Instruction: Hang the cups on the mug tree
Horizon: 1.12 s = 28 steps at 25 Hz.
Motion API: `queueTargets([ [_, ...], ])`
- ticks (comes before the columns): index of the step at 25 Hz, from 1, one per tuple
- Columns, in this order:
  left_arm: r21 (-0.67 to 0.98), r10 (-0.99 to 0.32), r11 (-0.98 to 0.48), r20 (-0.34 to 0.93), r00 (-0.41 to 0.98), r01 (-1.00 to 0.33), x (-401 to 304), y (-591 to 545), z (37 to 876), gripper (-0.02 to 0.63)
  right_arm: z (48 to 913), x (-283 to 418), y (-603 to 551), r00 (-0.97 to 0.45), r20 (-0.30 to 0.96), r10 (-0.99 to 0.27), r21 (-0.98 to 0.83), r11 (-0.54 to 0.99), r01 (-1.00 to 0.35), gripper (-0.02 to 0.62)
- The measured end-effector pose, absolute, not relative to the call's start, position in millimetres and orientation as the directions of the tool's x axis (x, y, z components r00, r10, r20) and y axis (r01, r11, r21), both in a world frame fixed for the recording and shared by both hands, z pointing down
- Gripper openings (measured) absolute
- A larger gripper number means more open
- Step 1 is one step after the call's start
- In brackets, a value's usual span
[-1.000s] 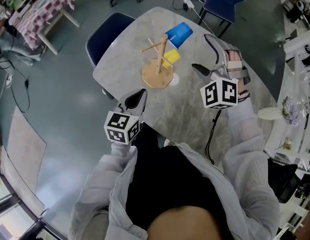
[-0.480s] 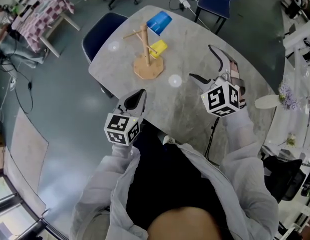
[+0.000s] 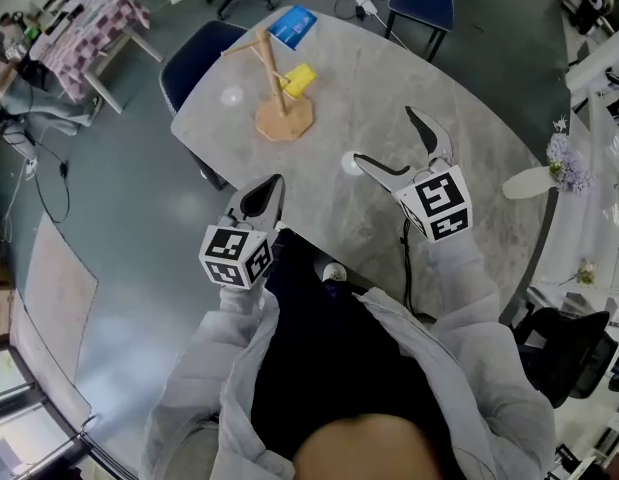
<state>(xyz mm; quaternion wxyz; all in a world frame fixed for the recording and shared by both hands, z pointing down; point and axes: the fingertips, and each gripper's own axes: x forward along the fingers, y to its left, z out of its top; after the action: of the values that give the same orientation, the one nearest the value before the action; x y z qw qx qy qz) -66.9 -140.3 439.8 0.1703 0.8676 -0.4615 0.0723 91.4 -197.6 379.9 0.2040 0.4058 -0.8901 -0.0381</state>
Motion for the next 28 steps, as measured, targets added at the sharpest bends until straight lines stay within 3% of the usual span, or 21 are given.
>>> queueTargets([
  [6, 0.224, -0.792, -0.510, 0.256, 0.555, -0.831, -62.8, -131.1, 432.6, 0.006, 381.1, 88.4, -173.4, -0.667, 0.239, -0.706, -0.074, 0.672, -0.737, 0.484],
  [15, 0.230, -0.816, -0.469, 0.255, 0.518, -0.853, -73.8, -118.8, 436.5, 0.006, 383.4, 78.5, -135.2, -0.690, 0.139, -0.710, -0.283, 0.639, -0.715, 0.424],
  [17, 0.234, -0.822, -0.460, 0.253, 0.511, -0.856, -76.3, -118.6, 436.7, 0.006, 384.9, 83.1, -126.8, -0.668, 0.128, -0.733, -0.290, 0.616, -0.732, 0.372],
  [20, 0.245, -0.824, -0.459, 0.243, 0.512, -0.854, -75.0, -118.6, 435.5, 0.006, 385.5, 98.0, -120.5, -0.597, 0.101, -0.796, -0.273, 0.555, -0.786, 0.196],
  [24, 0.254, -0.816, -0.479, 0.225, 0.533, -0.840, -67.8, -116.6, 432.4, 0.006, 388.0, 115.9, -119.9, -0.528, 0.077, -0.846, -0.304, 0.484, -0.820, 0.013],
  [28, 0.238, -0.815, -0.482, 0.232, 0.531, -0.843, -67.5, -113.0, 437.6, 0.006, 397.2, 120.0, -116.7, -0.539, 0.095, -0.837, -0.312, 0.489, -0.815, 0.014],
])
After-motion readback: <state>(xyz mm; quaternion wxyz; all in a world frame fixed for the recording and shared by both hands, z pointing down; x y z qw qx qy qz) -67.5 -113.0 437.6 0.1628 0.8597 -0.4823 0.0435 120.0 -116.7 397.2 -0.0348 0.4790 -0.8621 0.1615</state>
